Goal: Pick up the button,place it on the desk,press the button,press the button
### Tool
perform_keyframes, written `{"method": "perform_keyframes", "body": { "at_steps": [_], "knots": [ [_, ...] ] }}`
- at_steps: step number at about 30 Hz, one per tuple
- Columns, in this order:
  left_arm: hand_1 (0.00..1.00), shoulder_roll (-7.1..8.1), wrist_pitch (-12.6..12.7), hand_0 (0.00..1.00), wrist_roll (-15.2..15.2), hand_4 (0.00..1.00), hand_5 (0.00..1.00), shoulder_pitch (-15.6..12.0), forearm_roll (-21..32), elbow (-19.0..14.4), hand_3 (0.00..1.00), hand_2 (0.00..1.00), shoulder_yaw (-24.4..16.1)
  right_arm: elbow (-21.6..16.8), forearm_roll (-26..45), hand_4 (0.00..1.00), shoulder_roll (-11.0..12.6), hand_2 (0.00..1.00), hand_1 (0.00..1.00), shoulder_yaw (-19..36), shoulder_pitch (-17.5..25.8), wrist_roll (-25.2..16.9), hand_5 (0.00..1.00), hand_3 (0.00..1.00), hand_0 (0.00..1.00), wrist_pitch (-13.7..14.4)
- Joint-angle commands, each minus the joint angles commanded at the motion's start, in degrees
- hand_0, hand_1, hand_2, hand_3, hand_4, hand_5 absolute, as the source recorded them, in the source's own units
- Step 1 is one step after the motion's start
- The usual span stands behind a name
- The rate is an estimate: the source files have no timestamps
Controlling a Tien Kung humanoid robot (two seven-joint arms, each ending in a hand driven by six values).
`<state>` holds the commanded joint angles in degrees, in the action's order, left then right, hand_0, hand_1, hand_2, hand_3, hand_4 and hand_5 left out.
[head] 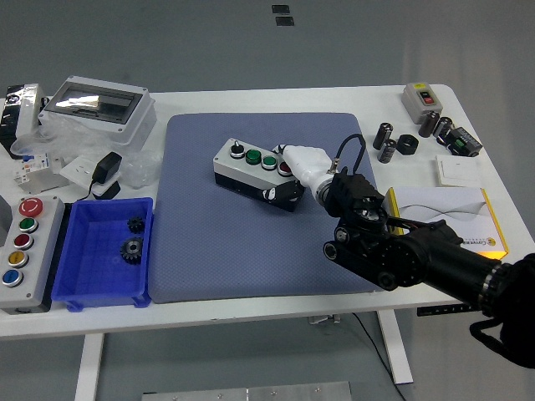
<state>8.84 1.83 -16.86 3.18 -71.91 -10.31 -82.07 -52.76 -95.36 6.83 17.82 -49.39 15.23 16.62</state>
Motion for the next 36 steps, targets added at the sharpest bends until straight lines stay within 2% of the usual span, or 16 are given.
{"method": "perform_keyframes", "body": {
  "at_steps": [3, 5, 6, 8, 11, 13, 19, 29, 30, 35, 36],
  "knots": [
    [0.629, -0.06, 0.07, 0.669, 0.08, 0.620, 0.189, -0.12, 0.29, 0.00, 0.610, 0.563, 0.14, -2.43, 0.42, 0.122, 2.30, 0.355, 0.309, -0.27, 0.22, -2.45, 0.002, 0.314, 0.077, 0.52],
    [0.629, -0.13, 0.13, 0.669, 0.12, 0.620, 0.189, -0.20, 0.41, 0.00, 0.610, 0.563, 0.17, -4.98, 1.13, 0.122, 4.67, 0.355, 0.309, -0.44, 0.67, -4.76, 0.002, 0.314, 0.077, 0.74],
    [0.628, -0.18, 0.17, 0.670, 0.16, 0.622, 0.193, -0.24, 0.52, 0.00, 0.610, 0.563, 0.20, -6.53, 1.55, 0.074, 6.08, 0.304, 0.290, -0.55, 1.14, -5.99, 0.002, 0.258, 0.078, 0.89],
    [0.628, -0.25, 0.24, 0.670, 0.21, 0.622, 0.193, -0.33, 0.82, 0.00, 0.610, 0.563, 0.36, -9.46, 2.14, 0.074, 8.80, 0.304, 0.290, -0.97, 1.99, -8.23, 0.002, 0.258, 0.078, 1.02],
    [0.628, -0.35, 0.29, 0.670, 0.10, 0.622, 0.193, -0.43, 0.66, 0.00, 0.610, 0.563, 0.26, -13.30, 1.68, 0.074, 12.44, 0.304, 0.290, -2.46, 3.11, -10.14, 0.002, 0.258, 0.078, 0.88],
    [0.630, -0.42, 0.27, 0.670, 0.12, 0.624, 0.195, -0.38, 0.45, 0.00, 0.610, 0.564, 0.13, -14.54, 1.30, 0.068, 14.02, 0.299, 0.298, -3.05, 3.90, -10.66, 0.002, 0.246, 0.093, 0.73],
    [0.629, -0.66, 0.49, 0.670, -0.71, 0.625, 0.199, 0.05, -2.12, -0.06, 0.608, 0.563, -2.27, -12.72, 0.64, 0.068, 14.54, 0.294, 0.299, -2.40, 6.06, -12.24, 0.002, 0.242, 0.097, 1.17],
    [0.629, -0.39, 0.53, 0.670, -0.98, 0.630, 0.205, 0.10, -2.86, -0.03, 0.609, 0.564, -2.67, -11.67, -1.36, 0.075, 14.26, 0.292, 0.296, -2.43, 7.24, -13.56, 0.002, 0.241, 0.103, 0.63],
    [0.629, -0.37, 0.51, 0.670, -0.98, 0.634, 0.219, 0.11, -2.90, -0.02, 0.609, 0.564, -2.66, -11.61, -1.57, 0.177, 14.26, 0.368, 0.397, -2.62, 7.17, -13.71, 0.002, 0.311, 0.261, 0.57],
    [0.629, -0.21, 0.40, 0.670, -0.97, 0.634, 0.219, 0.15, -3.26, -0.01, 0.609, 0.564, -2.75, -11.28, -1.48, 0.177, 14.48, 0.368, 0.397, -4.22, 6.41, -14.57, 0.002, 0.311, 0.261, 0.34],
    [0.629, -0.17, 0.40, 0.670, -1.00, 0.638, 0.229, 0.17, -3.38, -0.01, 0.608, 0.563, -2.83, -11.23, -1.32, 0.221, 14.53, 0.640, 0.653, -4.52, 6.24, -14.75, 0.098, 0.643, 0.652, 0.30]
  ]
}}
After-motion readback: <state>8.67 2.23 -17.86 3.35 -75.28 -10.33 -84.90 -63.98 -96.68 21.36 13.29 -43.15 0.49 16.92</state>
